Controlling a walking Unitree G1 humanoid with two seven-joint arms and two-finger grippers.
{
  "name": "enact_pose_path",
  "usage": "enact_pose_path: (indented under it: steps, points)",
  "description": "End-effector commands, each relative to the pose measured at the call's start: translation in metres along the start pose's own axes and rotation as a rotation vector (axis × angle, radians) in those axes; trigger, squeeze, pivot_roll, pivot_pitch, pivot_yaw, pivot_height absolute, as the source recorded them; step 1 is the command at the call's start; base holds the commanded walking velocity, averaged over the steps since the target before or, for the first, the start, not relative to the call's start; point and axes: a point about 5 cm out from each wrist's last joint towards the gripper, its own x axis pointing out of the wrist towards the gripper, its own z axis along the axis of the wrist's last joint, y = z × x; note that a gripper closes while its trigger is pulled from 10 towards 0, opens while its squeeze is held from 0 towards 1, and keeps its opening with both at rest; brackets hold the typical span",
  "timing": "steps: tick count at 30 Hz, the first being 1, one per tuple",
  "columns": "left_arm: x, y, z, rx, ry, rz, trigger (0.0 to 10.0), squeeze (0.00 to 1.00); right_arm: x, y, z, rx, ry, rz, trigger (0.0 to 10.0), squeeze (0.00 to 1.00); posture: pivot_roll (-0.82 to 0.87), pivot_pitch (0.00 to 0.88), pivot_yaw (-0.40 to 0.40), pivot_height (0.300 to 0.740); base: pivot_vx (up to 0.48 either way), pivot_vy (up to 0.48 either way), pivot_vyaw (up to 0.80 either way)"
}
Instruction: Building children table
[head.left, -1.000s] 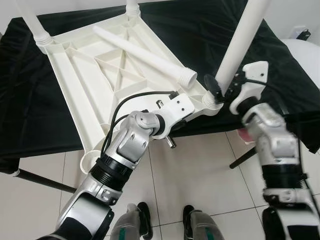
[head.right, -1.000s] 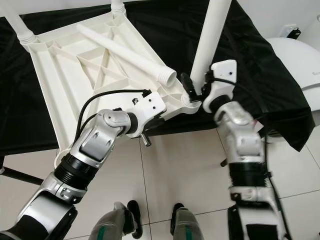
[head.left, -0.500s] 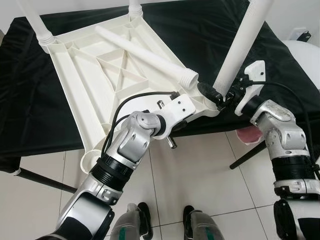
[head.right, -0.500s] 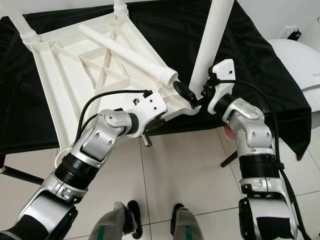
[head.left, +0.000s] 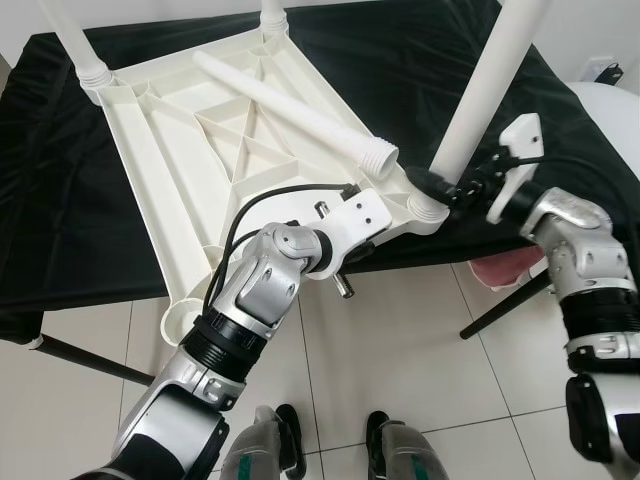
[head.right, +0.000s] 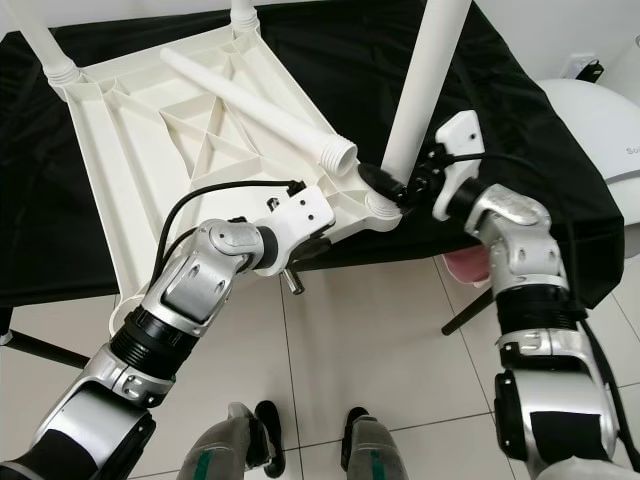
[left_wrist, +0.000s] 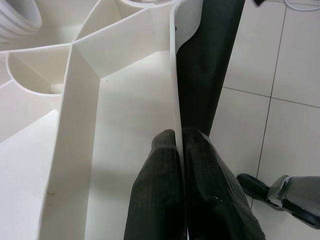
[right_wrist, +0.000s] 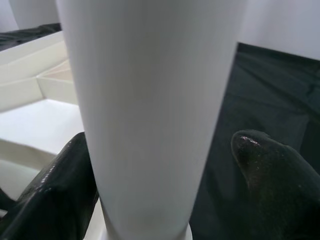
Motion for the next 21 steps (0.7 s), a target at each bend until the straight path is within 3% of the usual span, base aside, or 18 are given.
enact_pose_path:
  steps: [1, 8, 9, 10, 11, 12, 13, 14, 18, 19, 21]
  points:
    - [-0.0040, 0.0092, 0.0038, 0.025, -0.003, 0.116, 10.0, 0.00, -0.0013, -0.0017, -0.0038, -0.012, 0.018, 0.017, 10.0, 0.00, -0.15, 0.195, 0.045, 0.740, 0.000, 0.000, 0.00]
    - [-0.0041, 0.0087, 0.0038, 0.026, -0.003, 0.113, 10.0, 0.00, -0.0024, -0.0050, -0.0054, -0.014, 0.021, 0.024, 10.0, 0.00, -0.15, 0.198, 0.049, 0.740, 0.000, 0.000, 0.00]
    - [-0.0041, 0.0085, 0.0038, 0.027, -0.002, 0.111, 10.0, 0.00, -0.0027, -0.0061, -0.0058, -0.014, 0.022, 0.030, 9.2, 0.00, -0.15, 0.201, 0.050, 0.740, 0.000, 0.000, 0.00]
    - [-0.0041, 0.0085, 0.0038, 0.027, -0.002, 0.111, 10.0, 0.00, -0.0027, -0.0061, -0.0058, -0.014, 0.022, 0.030, 9.2, 0.00, -0.15, 0.201, 0.050, 0.740, 0.000, 0.000, 0.00]
    - [-0.0041, 0.0082, 0.0038, 0.028, -0.002, 0.109, 10.0, 0.00, -0.0024, -0.0069, -0.0059, -0.011, 0.019, 0.042, 6.5, 0.00, -0.15, 0.202, 0.052, 0.740, 0.000, 0.000, 0.00]
    - [-0.0041, 0.0082, 0.0038, 0.028, -0.002, 0.109, 10.0, 0.00, -0.0024, -0.0069, -0.0059, -0.011, 0.019, 0.042, 6.5, 0.00, -0.15, 0.202, 0.052, 0.740, 0.000, 0.000, 0.00]
    - [-0.0041, 0.0079, 0.0038, 0.028, -0.001, 0.108, 10.0, 0.00, -0.0015, -0.0071, -0.0057, -0.013, 0.015, 0.054, 8.3, 0.00, -0.15, 0.202, 0.053, 0.740, 0.000, 0.000, 0.00]
    - [-0.0042, 0.0077, 0.0038, 0.028, -0.001, 0.107, 10.0, 0.00, -0.0004, -0.0071, -0.0054, -0.012, 0.009, 0.067, 6.2, 0.00, -0.15, 0.204, 0.053, 0.740, 0.000, 0.000, 0.00]
    - [-0.0041, 0.0075, 0.0037, 0.029, 0.000, 0.105, 10.0, 0.00, 0.0015, -0.0075, -0.0046, -0.013, 0.001, 0.076, 6.3, 0.00, -0.15, 0.204, 0.053, 0.740, 0.000, 0.000, 0.00]
    - [-0.0042, 0.0074, 0.0038, 0.028, -0.001, 0.105, 10.0, 0.00, 0.0024, -0.0065, -0.0048, 0.001, -0.009, 0.098, 2.9, 0.00, -0.15, 0.205, 0.053, 0.740, 0.000, 0.000, 0.00]
    - [-0.0042, 0.0072, 0.0038, 0.027, -0.001, 0.105, 10.0, 0.00, 0.0027, -0.0060, -0.0049, 0.004, -0.012, 0.106, 2.9, 0.00, -0.15, 0.205, 0.053, 0.740, 0.000, 0.000, 0.00]
